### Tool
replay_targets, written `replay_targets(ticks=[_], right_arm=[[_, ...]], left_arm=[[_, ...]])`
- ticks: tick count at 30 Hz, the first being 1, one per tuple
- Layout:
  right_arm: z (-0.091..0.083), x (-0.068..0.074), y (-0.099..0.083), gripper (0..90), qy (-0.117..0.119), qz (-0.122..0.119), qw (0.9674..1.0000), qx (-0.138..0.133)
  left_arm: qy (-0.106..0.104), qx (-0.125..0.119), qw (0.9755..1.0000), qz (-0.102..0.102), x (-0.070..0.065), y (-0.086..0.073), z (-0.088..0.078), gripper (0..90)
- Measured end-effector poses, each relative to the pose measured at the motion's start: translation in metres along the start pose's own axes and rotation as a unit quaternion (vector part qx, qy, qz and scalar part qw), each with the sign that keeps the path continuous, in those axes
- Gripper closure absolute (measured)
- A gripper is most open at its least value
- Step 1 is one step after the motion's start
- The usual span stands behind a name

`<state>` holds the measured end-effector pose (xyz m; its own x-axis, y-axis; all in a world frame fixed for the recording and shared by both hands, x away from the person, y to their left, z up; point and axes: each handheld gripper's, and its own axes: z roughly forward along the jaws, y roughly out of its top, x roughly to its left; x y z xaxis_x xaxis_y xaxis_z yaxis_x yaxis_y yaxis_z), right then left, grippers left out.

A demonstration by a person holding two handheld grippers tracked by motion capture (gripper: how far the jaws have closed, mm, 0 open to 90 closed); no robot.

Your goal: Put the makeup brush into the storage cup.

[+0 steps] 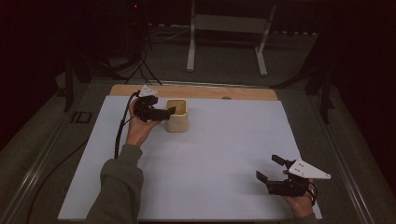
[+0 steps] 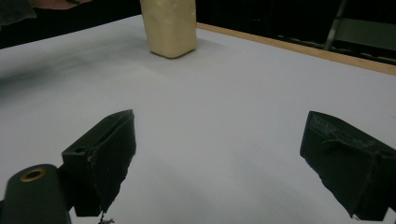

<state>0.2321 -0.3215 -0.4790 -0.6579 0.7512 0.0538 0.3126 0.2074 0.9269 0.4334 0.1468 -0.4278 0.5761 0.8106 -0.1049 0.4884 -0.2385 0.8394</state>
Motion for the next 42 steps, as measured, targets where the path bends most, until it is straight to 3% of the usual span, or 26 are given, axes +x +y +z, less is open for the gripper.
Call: replay_targets(ticks=[25,42], right_arm=[[0.0,0.001,0.0,10.4,0.001,0.0,1.0,0.002],[0.001,0.001,0.0,10.4,0.001,-0.001,1.0,0.003]], left_arm=[[0.009,0.021,0.9995,0.022,0.001,-0.007,-0.015,12.4],[0.005,0.014,0.9996,0.024,0.004,-0.018,-0.031,12.3]])
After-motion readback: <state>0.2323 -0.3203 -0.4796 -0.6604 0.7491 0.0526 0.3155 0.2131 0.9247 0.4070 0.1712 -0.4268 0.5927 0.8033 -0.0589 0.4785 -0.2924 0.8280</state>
